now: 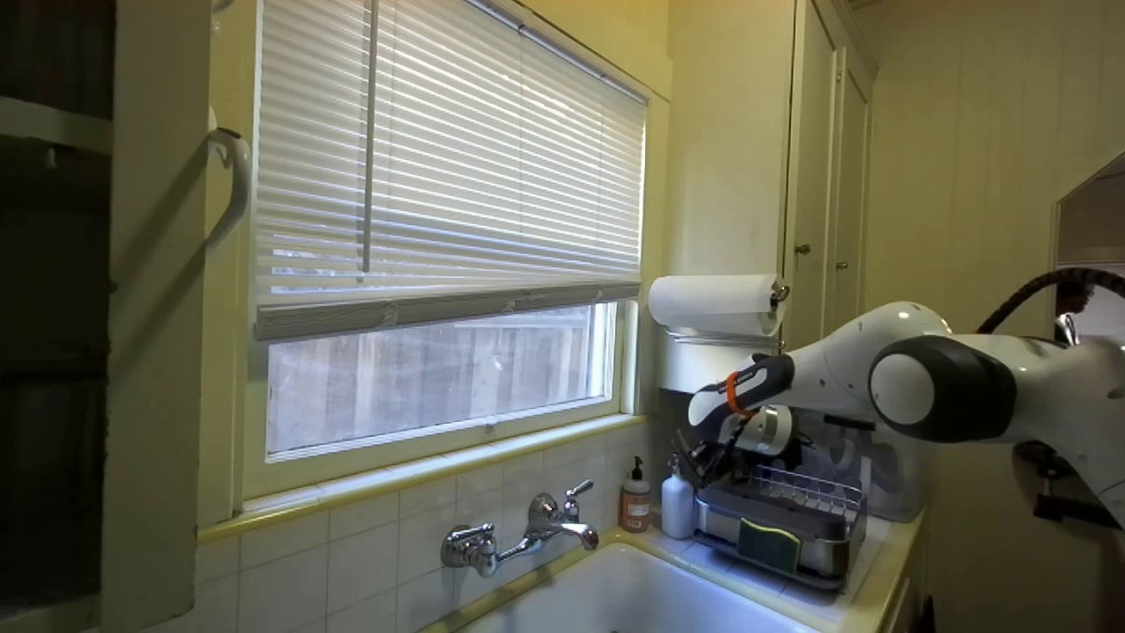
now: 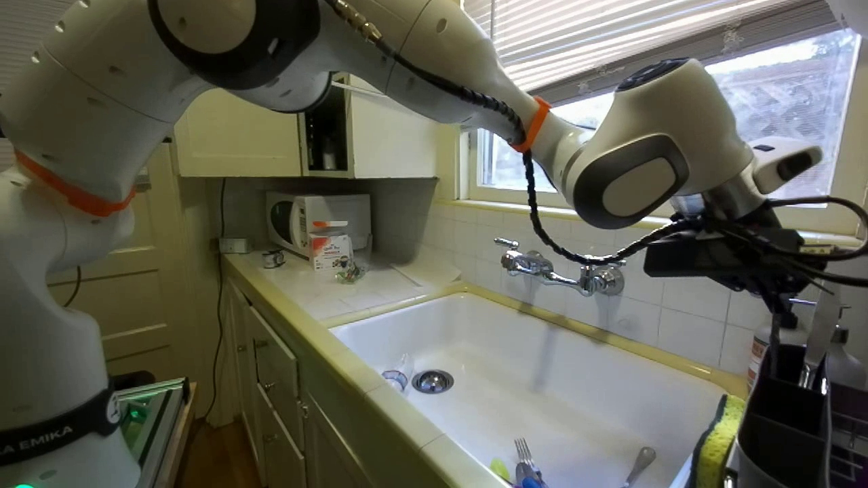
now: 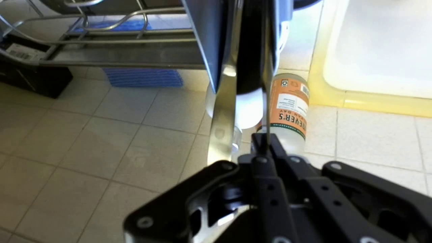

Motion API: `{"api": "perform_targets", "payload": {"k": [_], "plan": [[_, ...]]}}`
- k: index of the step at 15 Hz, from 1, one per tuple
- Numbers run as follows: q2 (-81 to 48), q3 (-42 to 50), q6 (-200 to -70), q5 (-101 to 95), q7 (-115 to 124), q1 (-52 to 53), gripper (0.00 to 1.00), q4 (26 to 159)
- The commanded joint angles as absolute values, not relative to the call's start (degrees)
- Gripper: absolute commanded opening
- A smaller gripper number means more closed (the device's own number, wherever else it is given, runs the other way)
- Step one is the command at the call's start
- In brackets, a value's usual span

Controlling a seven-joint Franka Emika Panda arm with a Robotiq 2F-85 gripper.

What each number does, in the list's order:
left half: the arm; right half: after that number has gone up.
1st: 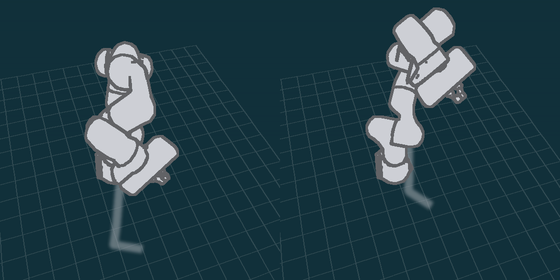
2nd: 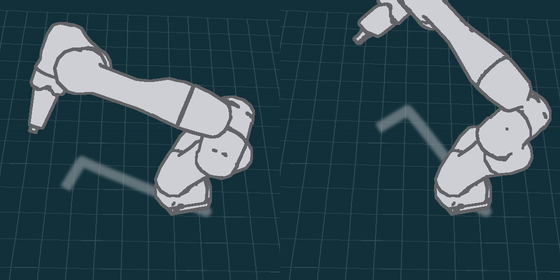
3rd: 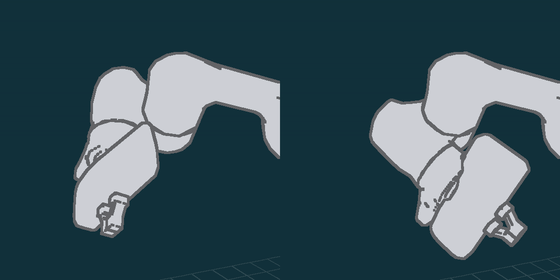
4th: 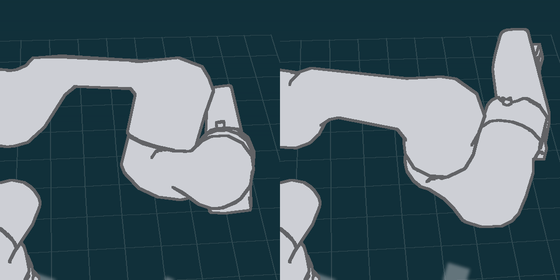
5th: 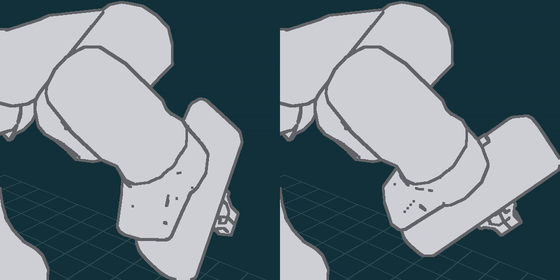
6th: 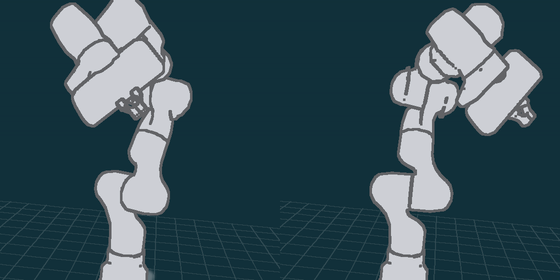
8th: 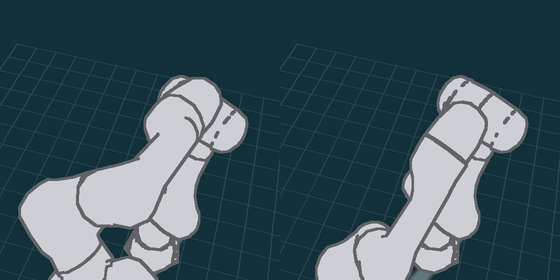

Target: Put the knife inside the sink

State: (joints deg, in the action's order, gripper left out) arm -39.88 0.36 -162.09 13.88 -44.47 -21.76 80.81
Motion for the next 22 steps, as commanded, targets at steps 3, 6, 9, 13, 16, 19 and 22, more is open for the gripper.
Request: {"api": "perform_targets", "payload": {"k": [3,6,9,13,16,19,22], "plan": [[-28.4,-6.8,-179.5,11.3,-55.7,-24.6,0.01,100.0],[-23.2,-7.1,-189.8,10.3,-58.6,-23.0,0.01,108.3],[-18.0,-13.8,-195.8,10.1,-59.5,-25.6,0.01,115.6],[-12.9,-25.7,-198.4,8.4,-54.4,-31.9,0.01,121.5],[-10.5,-25.7,-190.7,12.3,-52.4,-32.8,0.01,123.1],[-12.0,-19.9,-184.2,13.1,-53.4,-32.7,0.01,123.6],[-18.8,-13.6,-177.0,11.2,-52.1,-31.9,0.01,119.8]]}}
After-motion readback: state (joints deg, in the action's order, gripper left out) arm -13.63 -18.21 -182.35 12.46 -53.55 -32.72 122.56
